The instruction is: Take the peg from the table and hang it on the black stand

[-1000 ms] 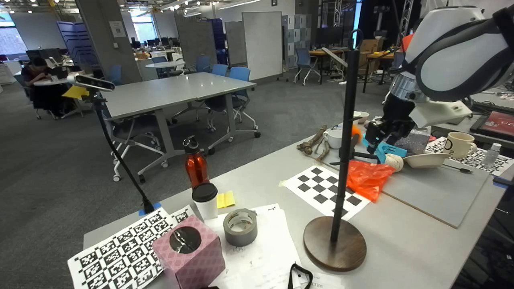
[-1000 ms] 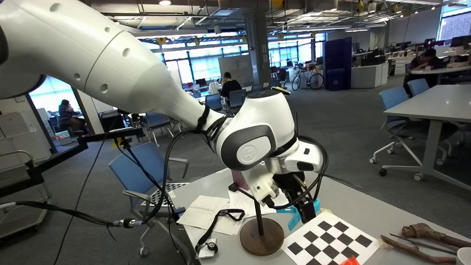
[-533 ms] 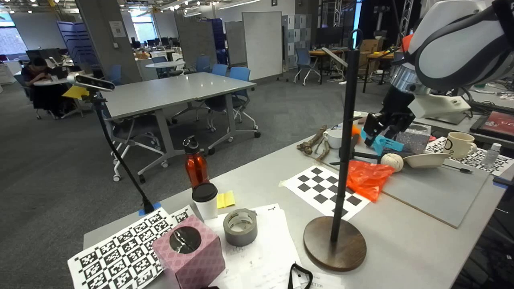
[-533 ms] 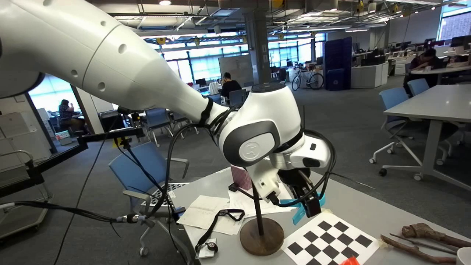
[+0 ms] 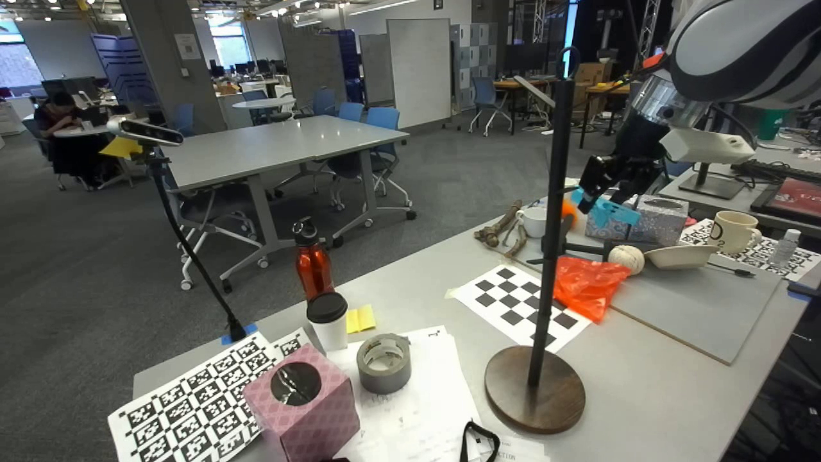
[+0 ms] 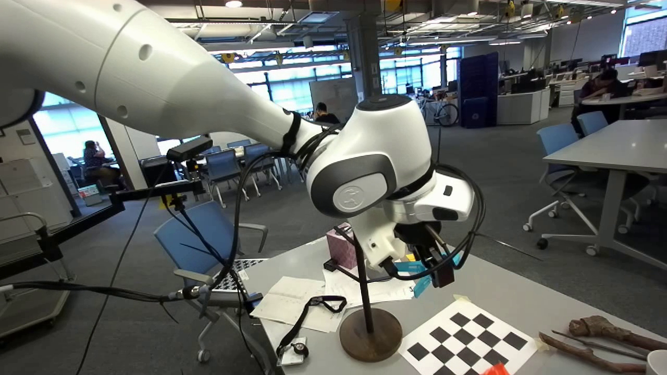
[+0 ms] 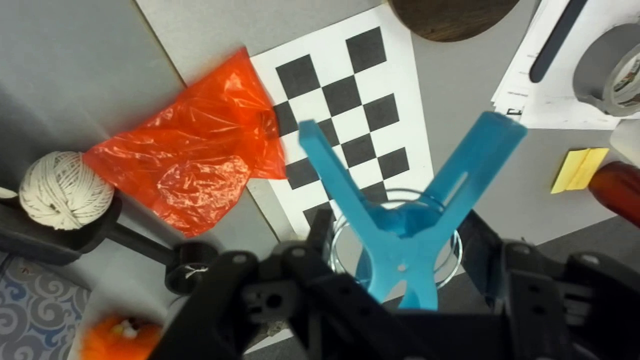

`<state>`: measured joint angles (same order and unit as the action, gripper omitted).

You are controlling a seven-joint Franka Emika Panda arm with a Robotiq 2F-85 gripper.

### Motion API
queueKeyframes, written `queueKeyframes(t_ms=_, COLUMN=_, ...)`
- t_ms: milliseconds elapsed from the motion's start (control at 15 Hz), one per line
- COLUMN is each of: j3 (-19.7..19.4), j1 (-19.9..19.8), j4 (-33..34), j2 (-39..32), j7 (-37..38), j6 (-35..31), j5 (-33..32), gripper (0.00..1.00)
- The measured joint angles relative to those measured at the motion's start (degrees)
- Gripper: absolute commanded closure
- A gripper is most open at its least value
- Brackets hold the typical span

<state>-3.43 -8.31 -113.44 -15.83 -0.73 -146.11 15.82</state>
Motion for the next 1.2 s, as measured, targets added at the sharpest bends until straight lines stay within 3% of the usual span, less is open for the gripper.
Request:
queueKeyframes(t_ms=1133, j3=0.73, j1=-2.51, j4=0.01, j2=5.27, j7=-15.52, j6=19.22, j5=21.99, gripper=0.62)
queueKeyframes(t_ms=1200, j3=0.59, j1=-2.59, j4=0.01, j2=5.15, j7=-16.07, j6=19.85, j5=22.72, gripper=0.37)
